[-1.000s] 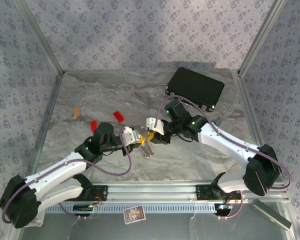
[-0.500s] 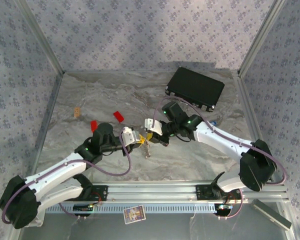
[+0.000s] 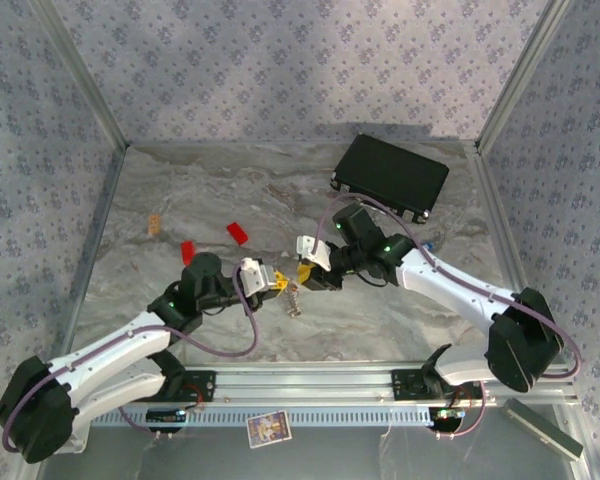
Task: Put the keys on the keyring
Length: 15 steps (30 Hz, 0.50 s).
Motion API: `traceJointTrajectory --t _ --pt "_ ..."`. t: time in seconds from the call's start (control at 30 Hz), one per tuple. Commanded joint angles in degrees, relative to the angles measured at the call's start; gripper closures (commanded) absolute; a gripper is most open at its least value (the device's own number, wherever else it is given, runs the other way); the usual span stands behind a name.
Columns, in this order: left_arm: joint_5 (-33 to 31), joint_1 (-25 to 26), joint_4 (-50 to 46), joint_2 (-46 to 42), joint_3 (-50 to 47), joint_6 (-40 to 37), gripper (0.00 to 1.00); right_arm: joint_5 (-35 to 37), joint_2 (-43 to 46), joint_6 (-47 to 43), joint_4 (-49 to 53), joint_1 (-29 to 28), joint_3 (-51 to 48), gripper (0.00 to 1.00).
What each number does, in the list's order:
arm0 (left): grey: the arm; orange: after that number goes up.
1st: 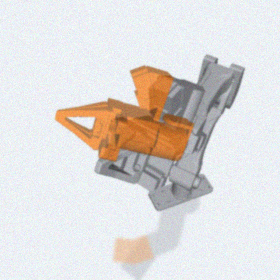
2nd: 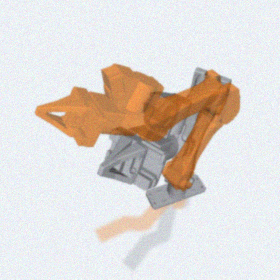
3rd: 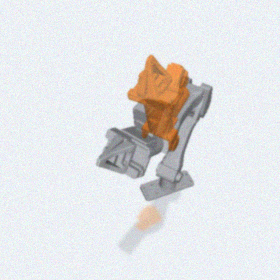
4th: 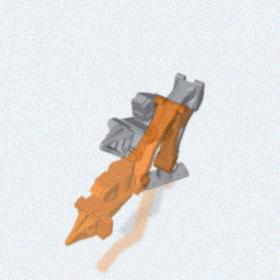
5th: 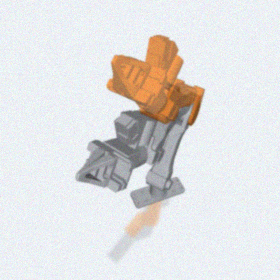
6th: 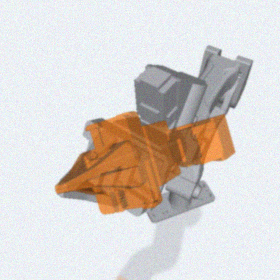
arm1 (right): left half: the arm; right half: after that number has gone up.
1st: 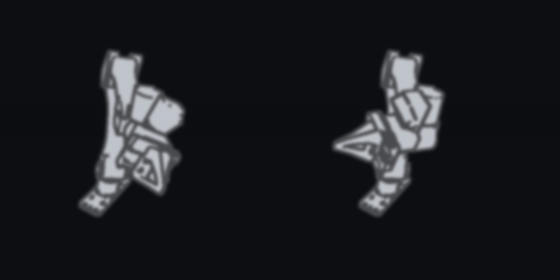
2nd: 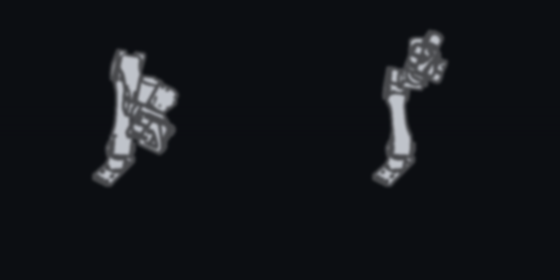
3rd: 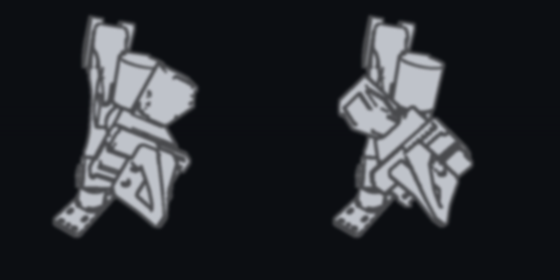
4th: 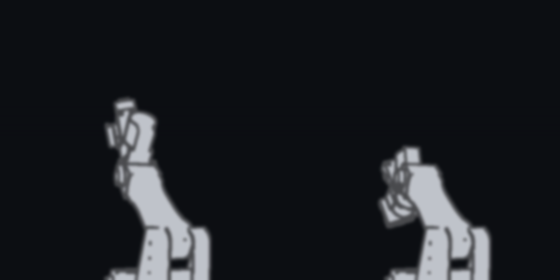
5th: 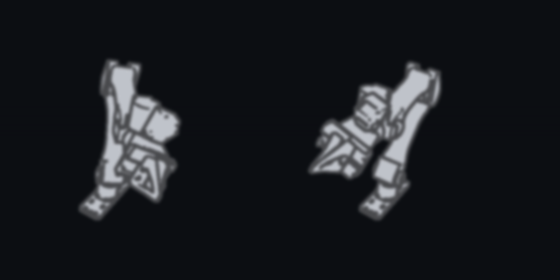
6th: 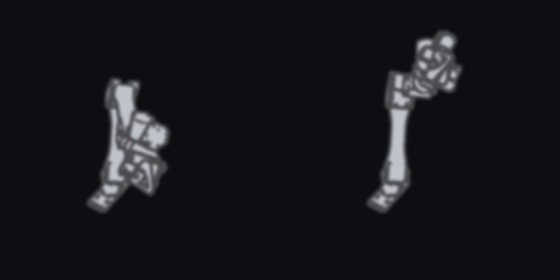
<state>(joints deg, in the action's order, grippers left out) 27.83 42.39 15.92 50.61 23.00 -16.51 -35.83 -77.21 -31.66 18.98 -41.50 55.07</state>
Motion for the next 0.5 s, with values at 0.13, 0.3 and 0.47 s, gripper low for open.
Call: traceJointTrajectory --t 0.13,0.3,0.47 --pt "1.08 -0.12 5.88 -1.65 -0.59 2.19 1.00 -3.16 2.94 3.75 -5.24 -0.15 -2.73 0.75" --pt "1.59 -0.12 6.48 -1.56 -0.59 2.55 1.00 -3.60 1.90 4.05 -6.57 -0.60 -2.44 0.71" --pt "1.98 -0.12 6.32 -1.55 -0.50 2.54 1.00 -4.34 1.11 3.98 -6.79 -0.90 -2.14 0.71"
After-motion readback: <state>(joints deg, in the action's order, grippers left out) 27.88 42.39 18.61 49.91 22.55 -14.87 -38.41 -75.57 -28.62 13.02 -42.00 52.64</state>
